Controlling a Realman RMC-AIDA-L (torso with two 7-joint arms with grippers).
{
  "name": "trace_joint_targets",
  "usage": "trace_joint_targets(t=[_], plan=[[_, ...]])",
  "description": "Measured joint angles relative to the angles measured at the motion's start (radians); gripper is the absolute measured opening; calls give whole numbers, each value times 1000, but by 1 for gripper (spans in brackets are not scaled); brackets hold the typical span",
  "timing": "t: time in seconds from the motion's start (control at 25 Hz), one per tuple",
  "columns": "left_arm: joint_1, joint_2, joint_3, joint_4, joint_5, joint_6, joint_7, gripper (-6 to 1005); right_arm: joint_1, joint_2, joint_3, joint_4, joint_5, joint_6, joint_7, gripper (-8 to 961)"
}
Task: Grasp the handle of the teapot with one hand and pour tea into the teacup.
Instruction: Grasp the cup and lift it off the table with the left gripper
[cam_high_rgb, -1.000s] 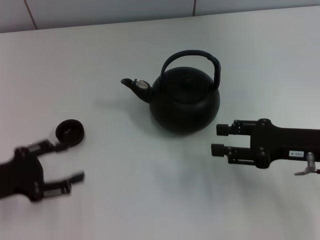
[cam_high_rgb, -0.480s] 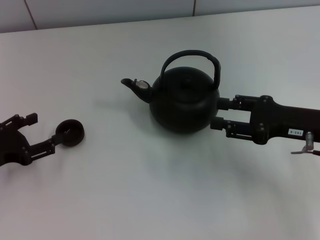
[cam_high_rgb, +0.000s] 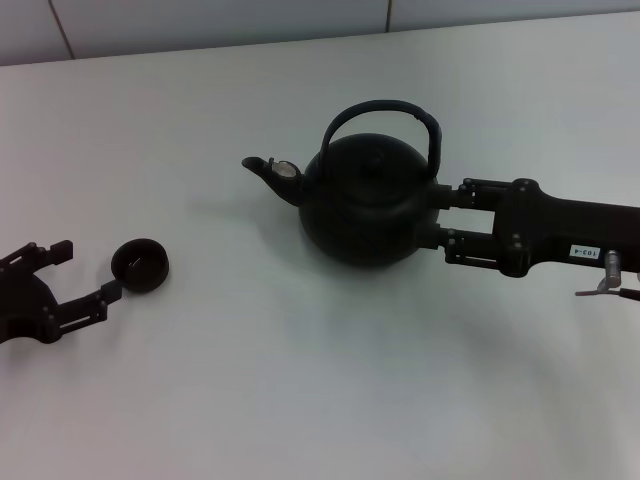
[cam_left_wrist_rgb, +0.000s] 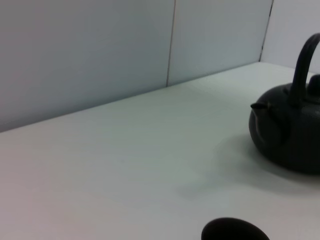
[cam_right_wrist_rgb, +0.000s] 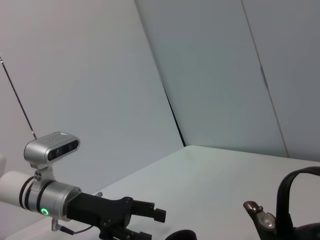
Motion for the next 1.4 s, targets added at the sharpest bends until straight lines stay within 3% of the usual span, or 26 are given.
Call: trace_joint_targets(t=[0.4,0.72,1.4], plan=[[-34,-2,17,-39,29,-42,2,867,2,1,0,0,7,0,1,622],[-53,-5,101,-44,21,-101,2,866,-4,2,0,1,15,-1,2,621],[-104,-6,103,-87,20,-135,2,866,-8,1,0,4,20,-5,2,622]])
